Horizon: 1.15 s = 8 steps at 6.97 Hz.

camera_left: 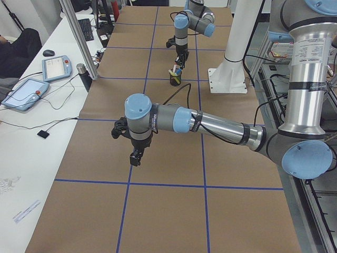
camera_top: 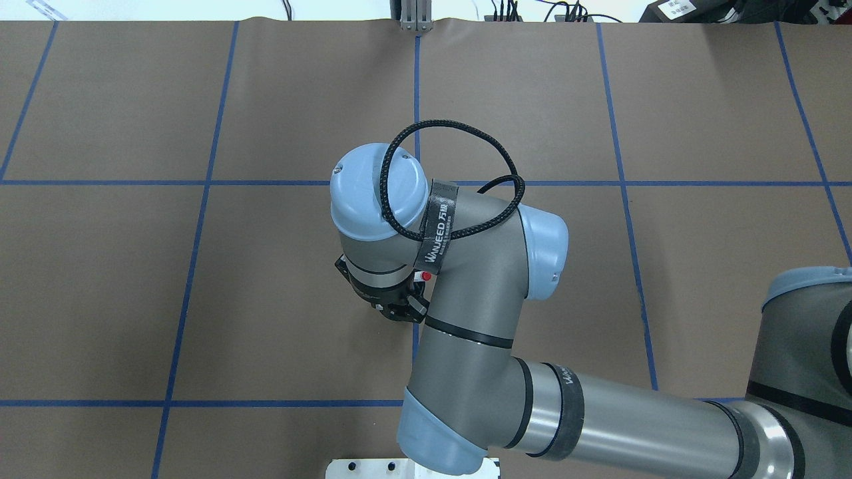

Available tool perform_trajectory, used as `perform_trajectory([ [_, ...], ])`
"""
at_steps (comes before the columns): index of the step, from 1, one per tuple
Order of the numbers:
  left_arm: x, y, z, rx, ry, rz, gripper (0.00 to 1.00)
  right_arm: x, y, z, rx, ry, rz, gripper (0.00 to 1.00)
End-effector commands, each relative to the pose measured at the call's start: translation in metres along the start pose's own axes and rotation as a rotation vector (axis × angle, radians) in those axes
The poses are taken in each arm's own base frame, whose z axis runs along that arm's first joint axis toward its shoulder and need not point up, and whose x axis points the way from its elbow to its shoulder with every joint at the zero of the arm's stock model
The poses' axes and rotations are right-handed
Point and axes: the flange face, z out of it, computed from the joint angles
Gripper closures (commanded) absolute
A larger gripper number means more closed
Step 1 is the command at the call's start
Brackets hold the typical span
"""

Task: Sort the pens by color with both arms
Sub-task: 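Lower the right gripper into the cup and grasp the blue marker, then lift the blue marker out and lay it on the table beyond the cup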

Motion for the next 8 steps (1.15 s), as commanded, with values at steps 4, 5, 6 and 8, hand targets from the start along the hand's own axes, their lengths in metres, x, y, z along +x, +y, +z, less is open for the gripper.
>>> perform_trajectory([
  [4,0.008,-0.006,0.005,-0.005,0.005,-0.030,0.01,0.033,0.009,-0.071,0.000,-0.014,0.004,0.77],
  [5,0.009,-0.007,0.006,-0.005,0.006,-0.034,0.01,0.040,0.000,-0.084,0.011,-0.020,0.018,0.77],
  [6,0.017,-0.014,0.009,-0.003,0.009,-0.043,0.01,0.040,-0.013,-0.090,0.027,-0.029,0.028,0.78],
  [8,0.037,-0.030,0.016,0.002,0.016,-0.068,0.01,0.047,-0.044,-0.099,0.073,-0.044,-0.007,0.78],
])
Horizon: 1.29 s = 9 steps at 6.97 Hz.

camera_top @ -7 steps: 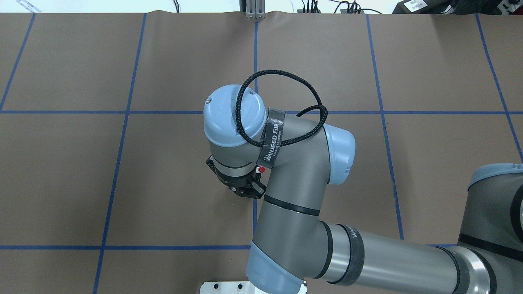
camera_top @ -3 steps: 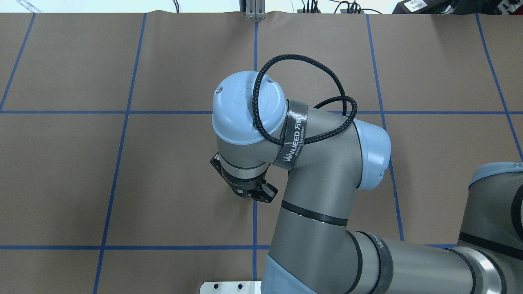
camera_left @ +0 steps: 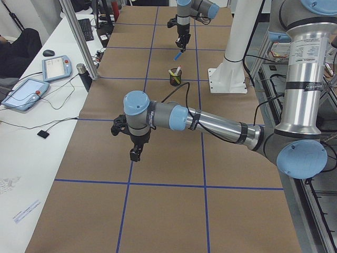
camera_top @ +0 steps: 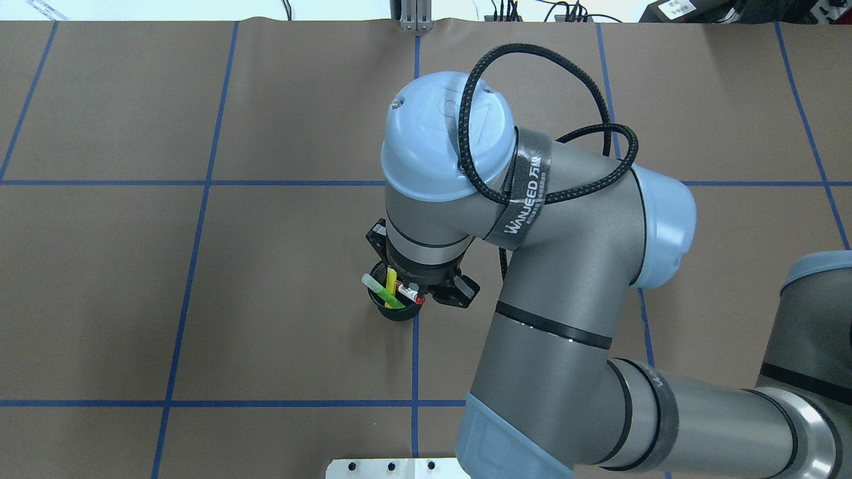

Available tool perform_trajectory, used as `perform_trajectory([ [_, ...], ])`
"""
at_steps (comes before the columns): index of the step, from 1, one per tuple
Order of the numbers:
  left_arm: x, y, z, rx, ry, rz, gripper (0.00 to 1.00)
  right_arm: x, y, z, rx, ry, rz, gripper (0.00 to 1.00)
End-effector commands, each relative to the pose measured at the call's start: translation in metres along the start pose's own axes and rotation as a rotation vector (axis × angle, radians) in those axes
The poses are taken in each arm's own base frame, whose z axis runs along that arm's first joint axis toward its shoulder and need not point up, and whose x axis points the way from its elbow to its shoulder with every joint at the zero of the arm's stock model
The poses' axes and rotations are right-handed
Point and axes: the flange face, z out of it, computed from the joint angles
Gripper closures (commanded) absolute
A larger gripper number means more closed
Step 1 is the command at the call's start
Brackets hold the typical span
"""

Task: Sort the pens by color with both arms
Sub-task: 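Lift the blue marker out and lay it on the table beyond the cup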

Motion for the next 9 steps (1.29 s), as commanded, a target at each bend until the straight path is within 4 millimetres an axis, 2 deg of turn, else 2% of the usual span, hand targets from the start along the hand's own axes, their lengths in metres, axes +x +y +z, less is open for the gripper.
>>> perform_trajectory([
  [1,0.022,-0.018,0.004,0.005,0.012,-0.027,0.01,0.008,-0.042,-0.013,0.075,-0.025,-0.084,0.78],
  [3,0.043,-0.038,-0.002,0.018,0.037,-0.054,0.01,0.013,-0.066,0.001,0.206,-0.007,-0.240,0.78],
  [4,0.059,-0.052,-0.010,0.030,0.096,-0.074,0.01,0.015,-0.087,0.015,0.278,-0.001,-0.318,0.78],
  [5,0.080,-0.055,-0.011,0.028,0.116,-0.090,0.01,0.013,-0.120,0.035,0.334,-0.053,-0.375,0.78],
  [6,0.113,-0.062,-0.013,0.027,0.130,-0.120,0.01,0.005,-0.149,0.058,0.352,-0.076,-0.382,0.78],
  [8,0.184,-0.084,-0.013,0.014,0.168,-0.179,0.01,-0.013,-0.172,0.101,0.364,-0.089,-0.419,0.78],
  [9,0.214,-0.094,-0.011,0.004,0.184,-0.198,0.01,-0.032,-0.180,0.125,0.364,-0.110,-0.421,0.77],
])
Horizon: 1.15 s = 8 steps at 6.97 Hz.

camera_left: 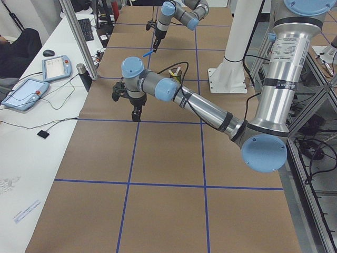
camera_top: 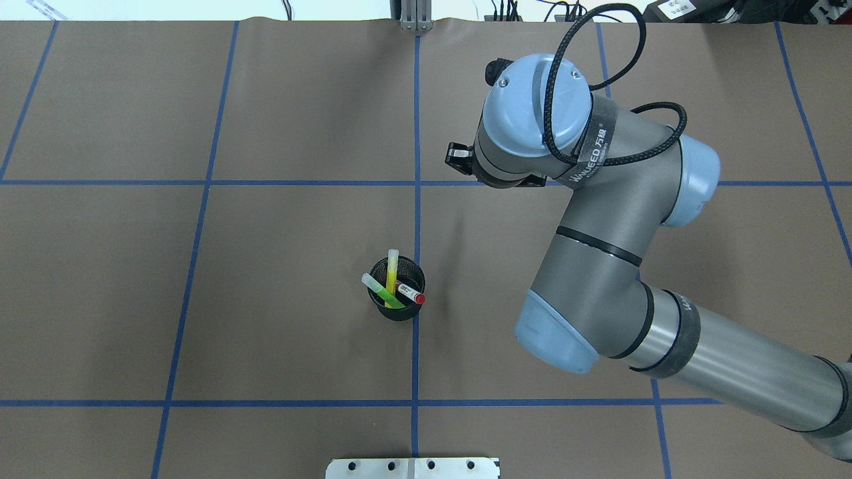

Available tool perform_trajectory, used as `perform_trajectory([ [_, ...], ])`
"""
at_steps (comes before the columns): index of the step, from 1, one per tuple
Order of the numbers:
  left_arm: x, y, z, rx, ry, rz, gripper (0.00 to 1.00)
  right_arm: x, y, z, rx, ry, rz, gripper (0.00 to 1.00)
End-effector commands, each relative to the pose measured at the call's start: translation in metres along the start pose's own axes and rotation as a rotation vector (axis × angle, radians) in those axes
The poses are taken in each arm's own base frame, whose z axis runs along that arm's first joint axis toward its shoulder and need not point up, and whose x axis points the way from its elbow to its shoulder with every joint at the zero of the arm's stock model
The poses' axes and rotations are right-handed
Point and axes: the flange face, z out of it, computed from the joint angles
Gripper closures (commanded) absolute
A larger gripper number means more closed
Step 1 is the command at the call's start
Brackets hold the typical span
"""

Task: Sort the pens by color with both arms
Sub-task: 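Lift the blue marker out and lay it on the table beyond the cup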

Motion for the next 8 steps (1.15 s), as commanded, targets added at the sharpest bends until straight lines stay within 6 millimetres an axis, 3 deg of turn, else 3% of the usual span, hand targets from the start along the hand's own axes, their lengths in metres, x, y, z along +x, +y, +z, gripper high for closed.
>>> perform_trajectory([
  [1,0.071,-0.011,0.016,-0.021,0.035,-0.050,0.01,-0.024,-0.009,0.040,0.011,-0.041,-0.003,0.77],
  [2,0.096,-0.014,0.021,-0.027,0.043,-0.076,0.01,-0.051,-0.002,0.058,-0.004,-0.017,-0.011,0.77],
  [3,0.106,-0.015,0.022,-0.030,0.049,-0.085,0.01,-0.050,0.012,0.070,-0.009,0.002,-0.026,0.76],
  [5,0.109,-0.015,0.024,-0.032,0.049,-0.083,0.01,-0.056,0.033,0.078,0.002,0.012,-0.050,0.70],
  [7,0.112,-0.015,0.024,-0.034,0.053,-0.078,0.01,-0.052,0.028,0.078,-0.003,0.014,-0.092,0.30],
  [8,0.114,-0.016,0.024,-0.033,0.053,-0.077,0.01,-0.050,0.015,0.070,-0.016,-0.001,-0.106,0.01],
])
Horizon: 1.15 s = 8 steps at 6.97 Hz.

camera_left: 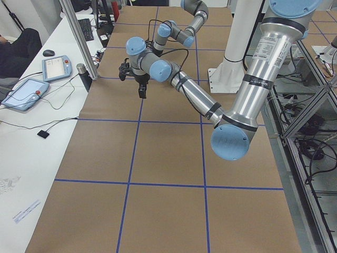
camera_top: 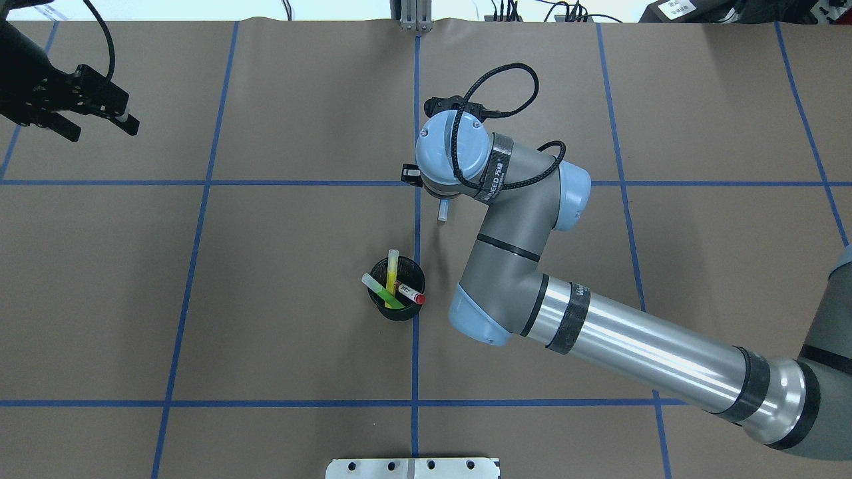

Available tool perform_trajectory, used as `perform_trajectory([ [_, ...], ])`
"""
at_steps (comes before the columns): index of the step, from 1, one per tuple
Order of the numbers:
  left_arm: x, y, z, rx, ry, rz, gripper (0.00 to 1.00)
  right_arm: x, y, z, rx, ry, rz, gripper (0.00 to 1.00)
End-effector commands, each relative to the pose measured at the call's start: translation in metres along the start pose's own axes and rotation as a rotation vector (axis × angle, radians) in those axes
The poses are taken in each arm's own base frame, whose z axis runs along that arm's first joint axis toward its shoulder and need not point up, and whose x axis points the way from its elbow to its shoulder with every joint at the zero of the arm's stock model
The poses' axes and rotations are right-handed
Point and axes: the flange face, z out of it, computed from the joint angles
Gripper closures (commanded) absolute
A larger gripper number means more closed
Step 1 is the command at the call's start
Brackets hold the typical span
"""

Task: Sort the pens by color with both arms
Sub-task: 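Lift the blue marker out and lay it on the table beyond the cup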

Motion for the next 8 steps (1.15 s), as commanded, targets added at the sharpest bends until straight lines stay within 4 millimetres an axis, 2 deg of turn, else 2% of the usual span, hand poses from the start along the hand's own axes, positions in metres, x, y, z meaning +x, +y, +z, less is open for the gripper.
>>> perform_trajectory([
  [1,0.012,-0.003,-0.004,0.005,0.013,-0.035,0.01,0.015,-0.030,-0.013,-0.066,-0.032,-0.041,0.00],
  [3,0.086,0.011,0.021,-0.048,0.044,-0.246,0.01,0.054,-0.056,-0.020,-0.180,-0.075,-0.124,0.00],
  [4,0.105,0.017,0.022,-0.061,0.053,-0.393,0.01,0.075,-0.066,-0.023,-0.229,-0.099,-0.154,0.00],
  [6,0.157,0.044,0.037,-0.082,0.049,-0.653,0.01,0.130,-0.075,-0.036,-0.236,-0.120,-0.222,0.00],
  [7,0.191,0.051,0.037,-0.107,0.009,-0.759,0.01,0.144,-0.077,-0.041,-0.266,-0.134,-0.208,0.00],
  [8,0.223,0.058,0.026,-0.122,-0.034,-0.848,0.01,0.144,-0.076,-0.043,-0.274,-0.140,-0.202,0.00],
])
